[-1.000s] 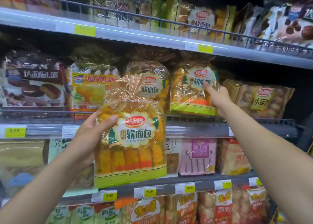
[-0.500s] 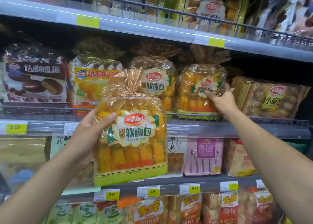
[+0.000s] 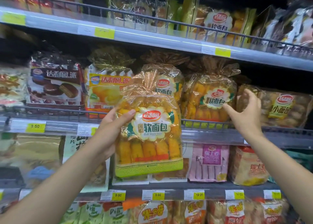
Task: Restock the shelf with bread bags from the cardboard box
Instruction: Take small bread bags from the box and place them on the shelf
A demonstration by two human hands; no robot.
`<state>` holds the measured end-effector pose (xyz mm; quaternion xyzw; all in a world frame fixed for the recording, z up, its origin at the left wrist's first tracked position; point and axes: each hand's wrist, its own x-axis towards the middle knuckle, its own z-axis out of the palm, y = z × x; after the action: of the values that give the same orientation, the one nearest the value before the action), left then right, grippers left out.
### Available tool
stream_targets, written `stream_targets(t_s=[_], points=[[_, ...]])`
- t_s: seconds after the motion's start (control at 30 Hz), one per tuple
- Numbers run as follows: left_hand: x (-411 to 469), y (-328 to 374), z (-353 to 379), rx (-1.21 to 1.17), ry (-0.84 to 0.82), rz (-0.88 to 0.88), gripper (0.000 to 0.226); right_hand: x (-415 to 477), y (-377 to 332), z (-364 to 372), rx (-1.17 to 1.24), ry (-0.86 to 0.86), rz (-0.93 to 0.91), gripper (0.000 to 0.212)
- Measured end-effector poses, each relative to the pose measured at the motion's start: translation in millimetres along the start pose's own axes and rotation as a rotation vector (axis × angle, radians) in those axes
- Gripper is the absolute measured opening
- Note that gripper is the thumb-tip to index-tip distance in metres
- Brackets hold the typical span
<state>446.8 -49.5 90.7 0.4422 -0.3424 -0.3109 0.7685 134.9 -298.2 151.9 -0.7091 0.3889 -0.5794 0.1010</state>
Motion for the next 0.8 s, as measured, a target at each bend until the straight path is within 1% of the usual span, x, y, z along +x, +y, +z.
stream_targets(t_s=[0.03, 0.07, 0.1, 0.13, 0.17, 0.2, 0.23, 0.27, 0.3, 0.37, 0.43, 0.47, 0.53, 0.6, 0.67, 0.8], points=[[5, 0, 1, -0.004, 0.007, -0.005, 0.104, -14, -12, -1, 0.036, 0.008, -0.083, 0.064], [8, 3, 5, -0.003, 0.002, -0.013, 0.105, -27, -22, 0, 0.103, -0.061, -0.127, 0.049], [10, 5, 10, -0.004, -0.003, -0.023, 0.105, -41, -33, 3, 0.185, -0.202, -0.115, 0.041], [12, 8, 17, -0.006, -0.007, -0.038, 0.102, -52, -41, 8, 0.265, -0.383, -0.064, 0.044], [12, 12, 25, -0.013, -0.024, -0.048, 0.095, -62, -51, 12, 0.330, -0.559, 0.010, 0.056], [12, 17, 33, -0.020, -0.039, -0.060, 0.083, -69, -60, 16, 0.383, -0.693, 0.084, 0.072], [10, 22, 41, -0.023, -0.067, -0.067, 0.070, -73, -66, 19, 0.410, -0.781, 0.124, 0.085], [10, 28, 47, -0.015, -0.080, -0.070, 0.065, -76, -71, 22, 0.422, -0.818, 0.139, 0.092], [11, 34, 53, 0.009, -0.077, -0.073, 0.071, -77, -75, 24, 0.418, -0.831, 0.136, 0.091], [14, 45, 59, 0.066, -0.064, -0.081, 0.094, -74, -78, 27, 0.405, -0.792, 0.158, 0.078], [21, 55, 59, 0.121, -0.086, -0.099, 0.107, -71, -81, 26, 0.428, -0.760, 0.193, 0.069], [22, 59, 58, 0.169, -0.104, -0.110, 0.109, -69, -83, 27, 0.455, -0.750, 0.204, 0.074], [19, 68, 58, 0.235, -0.130, -0.102, 0.102, -64, -85, 28, 0.503, -0.717, 0.220, 0.083], [11, 73, 55, 0.321, -0.150, -0.085, 0.090, -58, -88, 30, 0.515, -0.665, 0.223, 0.084], [3, 74, 51, 0.474, -0.164, -0.034, 0.085, -52, -94, 33, 0.539, -0.610, 0.235, 0.082], [-4, 69, 52, 0.764, -0.140, 0.152, 0.094, -35, -103, 46, 0.599, -0.515, 0.253, 0.078]])
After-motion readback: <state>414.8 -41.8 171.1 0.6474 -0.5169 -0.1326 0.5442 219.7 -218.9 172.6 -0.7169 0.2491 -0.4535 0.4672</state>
